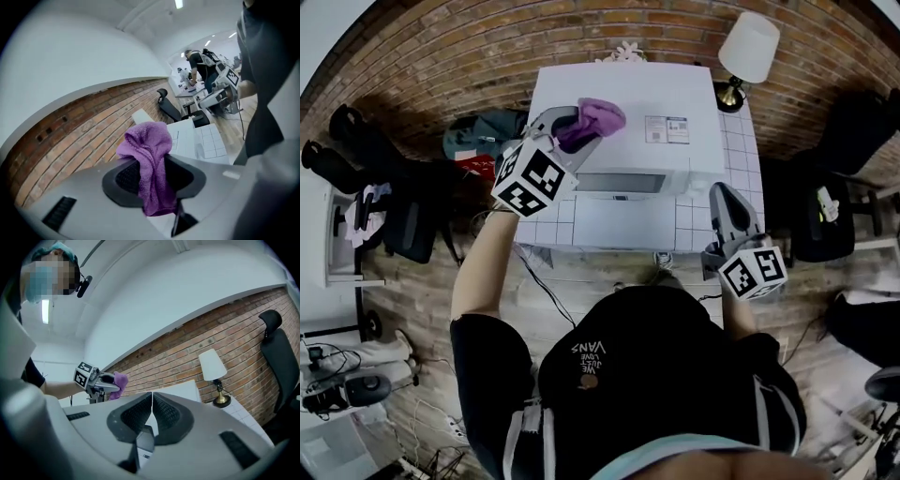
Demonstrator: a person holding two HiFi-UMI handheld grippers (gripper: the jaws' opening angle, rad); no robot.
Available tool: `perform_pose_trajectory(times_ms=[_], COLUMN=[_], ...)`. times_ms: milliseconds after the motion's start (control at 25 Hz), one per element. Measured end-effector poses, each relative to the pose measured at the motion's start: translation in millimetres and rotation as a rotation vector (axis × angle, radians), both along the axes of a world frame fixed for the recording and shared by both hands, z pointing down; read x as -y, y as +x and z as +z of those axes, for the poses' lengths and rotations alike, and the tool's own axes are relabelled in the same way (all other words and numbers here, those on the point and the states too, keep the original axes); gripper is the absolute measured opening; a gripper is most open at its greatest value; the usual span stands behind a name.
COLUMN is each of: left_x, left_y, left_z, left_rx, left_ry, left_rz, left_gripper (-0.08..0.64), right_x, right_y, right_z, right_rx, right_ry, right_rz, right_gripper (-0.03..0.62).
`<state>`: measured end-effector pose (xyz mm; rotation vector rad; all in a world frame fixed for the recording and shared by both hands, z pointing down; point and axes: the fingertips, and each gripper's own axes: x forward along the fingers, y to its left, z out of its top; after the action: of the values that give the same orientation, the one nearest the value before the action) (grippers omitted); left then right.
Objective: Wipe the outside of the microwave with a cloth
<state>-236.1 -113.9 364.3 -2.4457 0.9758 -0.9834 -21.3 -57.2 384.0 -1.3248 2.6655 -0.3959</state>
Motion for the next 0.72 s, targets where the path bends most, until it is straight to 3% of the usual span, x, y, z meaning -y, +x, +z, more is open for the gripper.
perform_pose_trajectory(times_ms=[320,440,720], left_x=[-57,-71,-106], left_y=[-104,-127,-164], left_z=[4,14,67], left_rx=[-0.204,-0.297,-0.424], left_ry=[0.029,0.06,0.132], left_rz=[-0.242,-0.338,-0.606], left_gripper=[0.141,0.141,0.141], right_x=[-26,-25,-12], right_y=[-73,-91,-110], right_z=[7,3,-3], right_rx=[0.004,-0.004,0.001], right_ry=[0.004,0.012,0.033], right_rz=[-0.131,-0.192,-0.31], right_gripper=[0.005,0.005,0.005])
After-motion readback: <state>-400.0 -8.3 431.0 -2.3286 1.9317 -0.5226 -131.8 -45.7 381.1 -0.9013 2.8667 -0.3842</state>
